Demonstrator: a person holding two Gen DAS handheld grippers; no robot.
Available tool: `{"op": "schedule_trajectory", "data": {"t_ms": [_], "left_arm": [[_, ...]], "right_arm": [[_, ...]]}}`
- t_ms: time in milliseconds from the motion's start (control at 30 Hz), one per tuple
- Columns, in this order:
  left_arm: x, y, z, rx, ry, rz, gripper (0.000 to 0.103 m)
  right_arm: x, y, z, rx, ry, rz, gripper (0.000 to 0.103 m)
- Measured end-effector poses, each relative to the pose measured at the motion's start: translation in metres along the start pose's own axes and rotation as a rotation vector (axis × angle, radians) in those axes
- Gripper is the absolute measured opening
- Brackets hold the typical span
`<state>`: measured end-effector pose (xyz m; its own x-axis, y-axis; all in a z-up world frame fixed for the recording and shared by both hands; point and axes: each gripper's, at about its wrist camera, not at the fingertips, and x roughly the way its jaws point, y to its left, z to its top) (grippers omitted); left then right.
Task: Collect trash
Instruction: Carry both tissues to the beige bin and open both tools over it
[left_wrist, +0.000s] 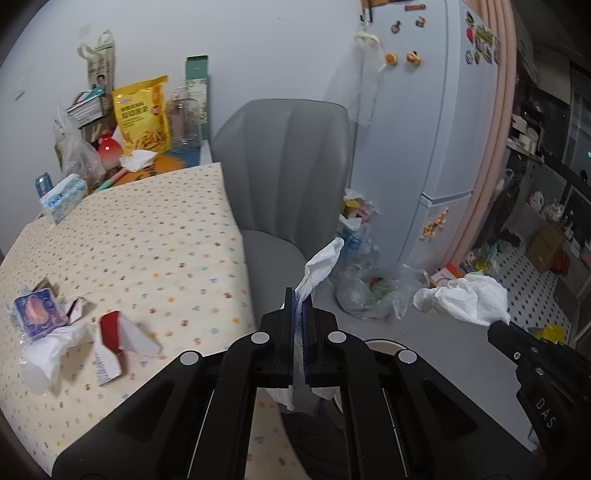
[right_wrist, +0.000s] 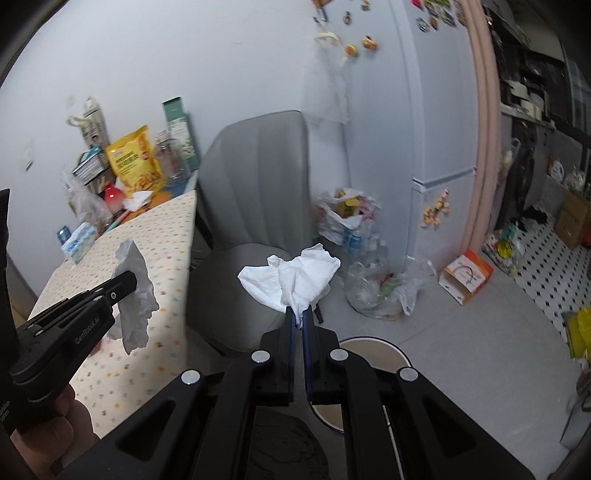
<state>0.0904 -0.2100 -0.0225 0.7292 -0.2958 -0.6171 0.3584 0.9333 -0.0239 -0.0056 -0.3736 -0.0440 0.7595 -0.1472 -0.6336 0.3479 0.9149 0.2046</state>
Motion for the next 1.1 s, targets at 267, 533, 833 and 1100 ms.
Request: {"op": "schedule_trajectory", "data": {"t_ms": [267,533,833,1100], "left_arm": [[0.033,-0.025,0.001,0.037,0.051,-0.023,0.004],[0.059,-0.043,-0.003,0.08,0.105,-0.019,0.004],[0.074,-0.081,-0.004,0.13,0.136,-0.074,0.004],[0.085,-0.132,-0.005,0.184,0.16,-0.196,0.004]], "right_arm": [[0.034,-0.033,-0.001,0.052,0.037,-0.036,0.005],[0.072,-0.061,-0.012,0.11,0.069,-0.049,0.047],[0.058,-0.104,-0.013,0.177,0.058,-0.131,0.065],[0.017,-0.147,-0.01,0.235,0.001,-0.262,0.075]]}}
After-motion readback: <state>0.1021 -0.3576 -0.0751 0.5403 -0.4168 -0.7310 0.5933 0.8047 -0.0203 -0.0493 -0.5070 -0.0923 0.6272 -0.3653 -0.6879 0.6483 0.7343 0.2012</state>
